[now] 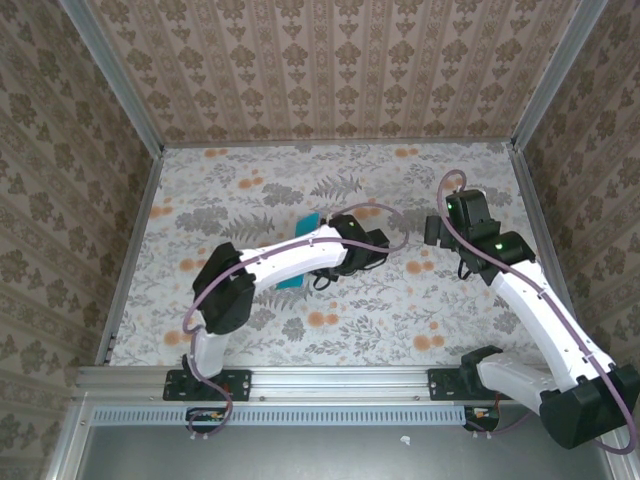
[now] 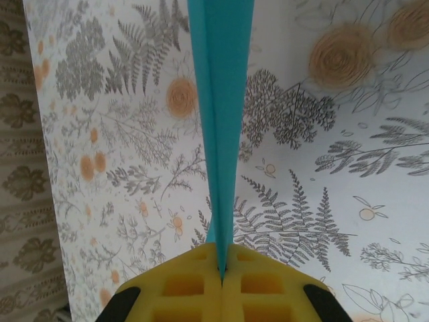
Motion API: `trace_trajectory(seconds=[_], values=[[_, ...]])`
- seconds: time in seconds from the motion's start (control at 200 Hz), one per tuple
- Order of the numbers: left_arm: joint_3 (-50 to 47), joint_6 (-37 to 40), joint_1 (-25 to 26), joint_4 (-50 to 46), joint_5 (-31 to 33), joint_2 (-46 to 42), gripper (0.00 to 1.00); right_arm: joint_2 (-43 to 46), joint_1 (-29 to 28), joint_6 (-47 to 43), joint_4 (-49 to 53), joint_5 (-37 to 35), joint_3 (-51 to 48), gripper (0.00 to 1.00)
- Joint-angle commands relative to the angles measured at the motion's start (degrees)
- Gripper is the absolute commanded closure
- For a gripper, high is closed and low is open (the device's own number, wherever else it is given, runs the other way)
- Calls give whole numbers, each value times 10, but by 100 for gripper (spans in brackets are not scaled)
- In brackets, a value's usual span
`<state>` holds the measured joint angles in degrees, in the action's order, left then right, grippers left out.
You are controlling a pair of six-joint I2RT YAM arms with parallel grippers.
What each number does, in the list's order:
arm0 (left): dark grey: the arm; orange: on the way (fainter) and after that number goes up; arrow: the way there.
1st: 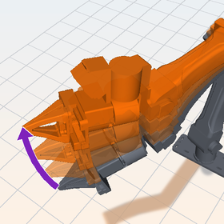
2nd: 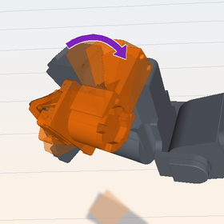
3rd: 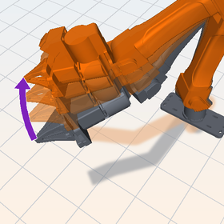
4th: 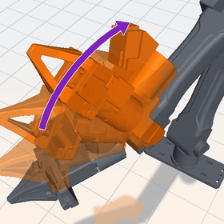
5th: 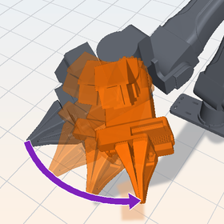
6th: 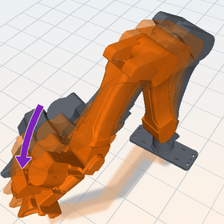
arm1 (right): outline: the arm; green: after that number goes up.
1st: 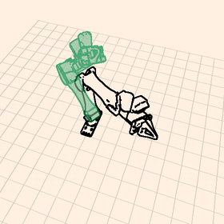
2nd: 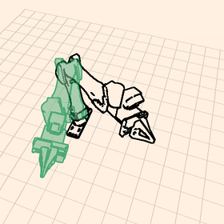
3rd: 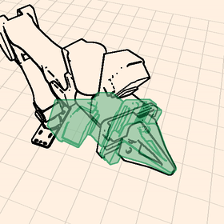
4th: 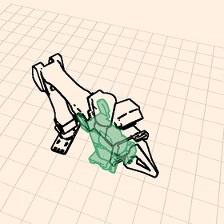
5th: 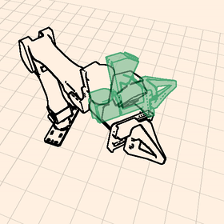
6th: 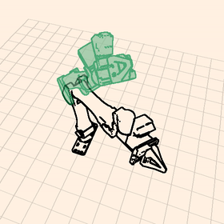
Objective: Fold a paper plane with a square sheet of paper (fold left side to right side)
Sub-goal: Turn over the paper at the center of the table.
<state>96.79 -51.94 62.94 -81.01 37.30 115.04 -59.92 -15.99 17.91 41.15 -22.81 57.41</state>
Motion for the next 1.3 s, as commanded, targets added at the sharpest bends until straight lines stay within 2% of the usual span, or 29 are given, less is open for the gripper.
trace_trajectory(seconds=[0.0, 0.26, 0.445, 0.61, 0.79, 0.875, 1.17, 1.255, 1.295], values=[[6, -35, -11, -7, -40, 22, 100, 15, 2, -11, 12, -30, -5, 0], [27, -24, -42, 28, -139, 90, 100, 12, 2, -8, 0, -8, -12, 0], [-7, -8, -69, 121, -243, 90, 100, 6, 3, -9, -2, 3, -12, 0], [-14, 7, -83, 164, -279, 82, 99, -1, 2, -7, -5, 22, -16, 0], [-35, 29, -94, 217, -335, 65, 67, -20, 2, -3, -4, 48, -12, 0], [-60, 42, -100, 259, -369, 44, 56, -30, 2, 0, -2, 64, -7, 0], [-207, 83, -133, 476, -482, -103, 14, -52, 1, 8, -19, 156, 3, 0], [-249, 96, -150, 523, -495, -164, 8, -69, 0, 17, -39, 220, 2, 1], [-270, 104, -161, 536, -498, -192, 7, -79, -3, 22, -53, 251, -1, 5]])
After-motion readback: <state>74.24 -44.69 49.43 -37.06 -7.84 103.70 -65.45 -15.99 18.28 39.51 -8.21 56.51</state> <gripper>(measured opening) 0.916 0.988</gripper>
